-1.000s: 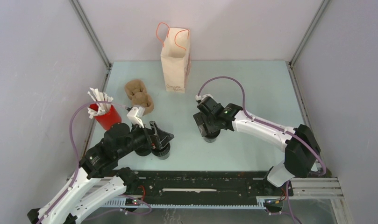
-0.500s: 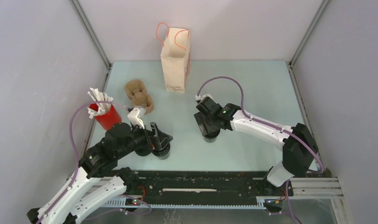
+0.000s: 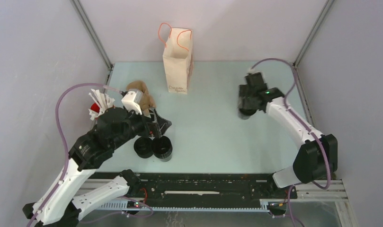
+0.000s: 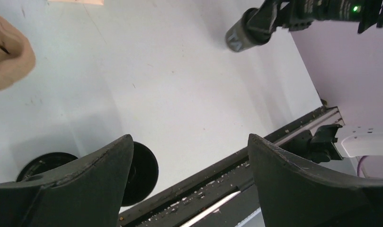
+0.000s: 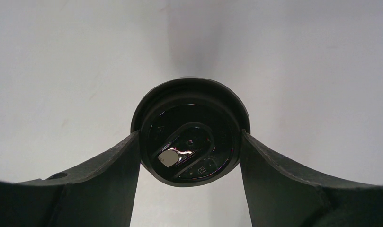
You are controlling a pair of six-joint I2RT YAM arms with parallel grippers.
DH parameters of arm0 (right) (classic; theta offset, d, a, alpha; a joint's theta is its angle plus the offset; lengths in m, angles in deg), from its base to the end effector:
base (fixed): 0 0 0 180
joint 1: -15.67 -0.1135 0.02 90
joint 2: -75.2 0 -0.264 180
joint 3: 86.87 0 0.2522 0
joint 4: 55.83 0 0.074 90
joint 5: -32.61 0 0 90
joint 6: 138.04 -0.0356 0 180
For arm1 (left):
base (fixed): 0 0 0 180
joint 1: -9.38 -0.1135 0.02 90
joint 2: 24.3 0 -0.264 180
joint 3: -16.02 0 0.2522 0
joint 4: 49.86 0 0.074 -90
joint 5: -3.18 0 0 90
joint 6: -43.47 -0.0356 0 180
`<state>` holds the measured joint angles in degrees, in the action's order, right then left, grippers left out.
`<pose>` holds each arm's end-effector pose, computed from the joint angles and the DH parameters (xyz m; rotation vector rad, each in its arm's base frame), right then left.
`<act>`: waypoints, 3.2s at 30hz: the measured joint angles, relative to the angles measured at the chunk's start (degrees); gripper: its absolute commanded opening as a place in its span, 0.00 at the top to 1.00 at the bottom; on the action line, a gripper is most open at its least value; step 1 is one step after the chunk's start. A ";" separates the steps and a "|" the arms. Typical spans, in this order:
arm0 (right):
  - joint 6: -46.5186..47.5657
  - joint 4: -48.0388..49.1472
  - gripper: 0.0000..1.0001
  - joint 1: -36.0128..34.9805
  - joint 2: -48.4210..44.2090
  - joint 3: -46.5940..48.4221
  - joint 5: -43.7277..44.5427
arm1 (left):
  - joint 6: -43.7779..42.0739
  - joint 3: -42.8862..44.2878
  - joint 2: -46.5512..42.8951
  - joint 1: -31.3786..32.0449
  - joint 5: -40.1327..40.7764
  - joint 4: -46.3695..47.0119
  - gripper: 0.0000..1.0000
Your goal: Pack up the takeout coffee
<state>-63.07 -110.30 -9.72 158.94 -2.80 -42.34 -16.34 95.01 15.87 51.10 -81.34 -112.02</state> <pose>0.2812 0.1232 0.2895 -0.1178 2.4671 -0.0301 0.0883 -0.0742 0.3985 0.1415 2.0433 -0.7112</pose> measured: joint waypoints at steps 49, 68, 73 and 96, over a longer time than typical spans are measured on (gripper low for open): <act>6.78 -3.06 0.00 12.74 9.33 16.70 -4.37 | -6.95 10.73 17.90 -10.40 8.90 -11.41 0.00; 0.33 8.48 0.02 -10.51 -9.68 -6.62 -29.44 | -6.32 39.19 73.75 -28.87 6.21 -8.44 0.43; -1.11 11.43 0.02 -9.25 -13.11 -6.69 -31.12 | -3.89 38.93 76.85 -31.17 6.54 -7.28 0.39; -2.29 13.79 0.03 -9.88 -12.48 -7.54 -34.07 | -0.11 29.62 75.60 -31.69 8.26 1.51 0.72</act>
<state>-65.36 -96.51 -19.60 146.46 -10.34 -76.42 -16.44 124.63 91.47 19.40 -73.08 -110.51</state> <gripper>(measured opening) 0.974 0.311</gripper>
